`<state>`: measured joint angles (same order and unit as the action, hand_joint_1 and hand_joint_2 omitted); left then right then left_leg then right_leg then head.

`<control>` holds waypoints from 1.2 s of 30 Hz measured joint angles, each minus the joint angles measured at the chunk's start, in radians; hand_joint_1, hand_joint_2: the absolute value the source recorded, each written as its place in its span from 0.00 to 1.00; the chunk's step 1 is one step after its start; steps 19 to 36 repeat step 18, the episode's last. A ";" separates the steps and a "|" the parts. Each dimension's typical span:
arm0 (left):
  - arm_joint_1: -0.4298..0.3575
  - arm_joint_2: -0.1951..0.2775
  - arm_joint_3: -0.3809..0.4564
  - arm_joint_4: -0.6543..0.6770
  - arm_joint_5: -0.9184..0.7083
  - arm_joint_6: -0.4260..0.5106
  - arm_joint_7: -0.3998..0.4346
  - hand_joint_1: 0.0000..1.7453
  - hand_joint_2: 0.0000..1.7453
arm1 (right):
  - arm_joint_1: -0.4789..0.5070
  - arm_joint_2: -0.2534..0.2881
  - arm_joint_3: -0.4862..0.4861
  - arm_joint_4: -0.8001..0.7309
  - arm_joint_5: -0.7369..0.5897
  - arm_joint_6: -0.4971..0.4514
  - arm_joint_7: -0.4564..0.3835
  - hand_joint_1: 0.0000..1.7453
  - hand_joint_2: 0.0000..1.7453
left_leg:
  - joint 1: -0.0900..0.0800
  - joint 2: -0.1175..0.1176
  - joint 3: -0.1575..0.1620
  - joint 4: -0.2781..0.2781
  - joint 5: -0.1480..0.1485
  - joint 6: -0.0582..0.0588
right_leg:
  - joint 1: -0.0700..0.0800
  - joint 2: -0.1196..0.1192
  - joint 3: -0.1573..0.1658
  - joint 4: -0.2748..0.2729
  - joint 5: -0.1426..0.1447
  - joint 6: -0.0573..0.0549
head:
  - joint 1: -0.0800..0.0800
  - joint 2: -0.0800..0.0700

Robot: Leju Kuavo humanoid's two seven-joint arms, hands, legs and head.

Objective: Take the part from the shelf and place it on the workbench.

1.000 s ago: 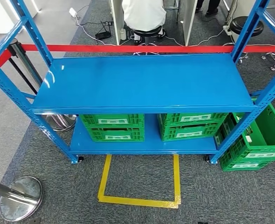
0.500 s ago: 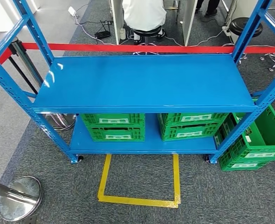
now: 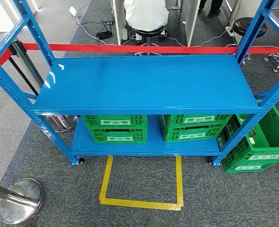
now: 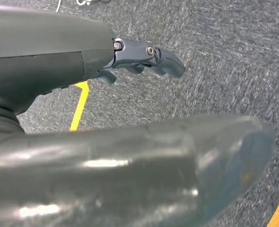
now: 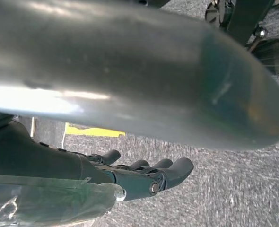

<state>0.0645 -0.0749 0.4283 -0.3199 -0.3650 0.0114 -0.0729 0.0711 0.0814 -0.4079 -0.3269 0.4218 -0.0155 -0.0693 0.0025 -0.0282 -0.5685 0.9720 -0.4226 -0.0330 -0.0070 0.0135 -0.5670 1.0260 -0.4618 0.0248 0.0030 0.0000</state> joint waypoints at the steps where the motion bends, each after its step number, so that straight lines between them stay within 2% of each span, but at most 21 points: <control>1: 0.004 0.003 -0.020 -0.002 0.018 0.000 0.003 0.00 0.00 | 0.004 -0.003 0.019 -0.002 -0.021 0.001 0.003 0.00 0.00 | 0.000 0.000 0.000 0.000 0.000 0.000 | 0.000 0.000 0.000 0.000 0.000 0.000 | 0.000 0.000; 2: 0.009 0.007 -0.039 -0.004 0.036 -0.001 0.006 0.00 0.00 | 0.007 -0.006 0.037 -0.004 -0.042 0.001 0.006 0.00 0.00 | 0.000 0.000 0.000 0.000 0.000 0.000 | 0.000 0.000 0.000 0.000 0.000 0.000 | 0.000 0.000; 5: 0.021 0.016 -0.099 -0.010 0.091 -0.001 0.017 0.00 0.75 | 0.019 -0.016 0.094 -0.011 -0.105 0.002 0.017 0.00 0.00 | 0.000 0.000 0.000 0.000 0.000 0.000 | 0.000 0.000 0.000 0.000 0.000 0.000 | 0.000 0.000; 6: 0.026 0.019 -0.118 -0.012 0.109 -0.002 0.020 0.00 0.75 | 0.023 -0.019 0.113 -0.012 -0.125 0.003 0.020 0.00 0.00 | 0.000 0.000 -0.001 0.000 0.000 0.000 | 0.000 0.000 -0.001 0.000 0.000 0.000 | 0.000 0.000; 9: 0.039 0.028 -0.177 -0.018 0.163 -0.003 0.030 0.00 0.00 | 0.034 -0.029 0.170 -0.019 -0.188 0.006 0.030 0.00 0.00 | 0.000 0.000 -0.001 0.000 0.000 0.000 | 0.000 0.000 -0.001 0.000 0.000 0.000 | 0.000 0.000; 12: 0.051 0.038 -0.235 -0.023 0.217 -0.004 0.040 0.00 0.00 | 0.044 -0.039 0.225 -0.026 -0.251 0.008 0.040 0.00 0.00 | 0.000 0.000 -0.001 0.000 0.000 0.000 | 0.000 0.000 -0.001 0.000 0.000 0.000 | 0.000 0.000; 16: 0.066 0.049 -0.306 -0.031 0.289 -0.005 0.053 0.00 0.00 | 0.057 -0.051 0.293 -0.034 -0.334 0.011 0.054 0.00 1.00 | 0.000 0.000 -0.001 0.000 0.000 0.001 | 0.000 0.000 -0.001 0.000 0.000 0.000 | 0.000 0.000; 18: 0.070 0.052 -0.328 -0.032 0.316 -0.005 0.058 0.00 0.00 | 0.061 -0.055 0.314 -0.036 -0.365 0.012 0.058 0.00 1.00 | 0.000 0.000 -0.002 0.000 0.000 0.001 | -0.001 0.000 -0.001 0.000 0.000 0.000 | 0.000 0.000; 36: 0.070 0.052 -0.328 -0.032 0.316 -0.005 0.058 0.00 0.00 | 0.061 -0.055 0.314 -0.036 -0.365 0.012 0.058 0.00 1.00 | 0.000 0.000 -0.002 0.000 0.000 0.001 | -0.001 0.000 -0.001 0.000 0.000 0.000 | 0.000 0.000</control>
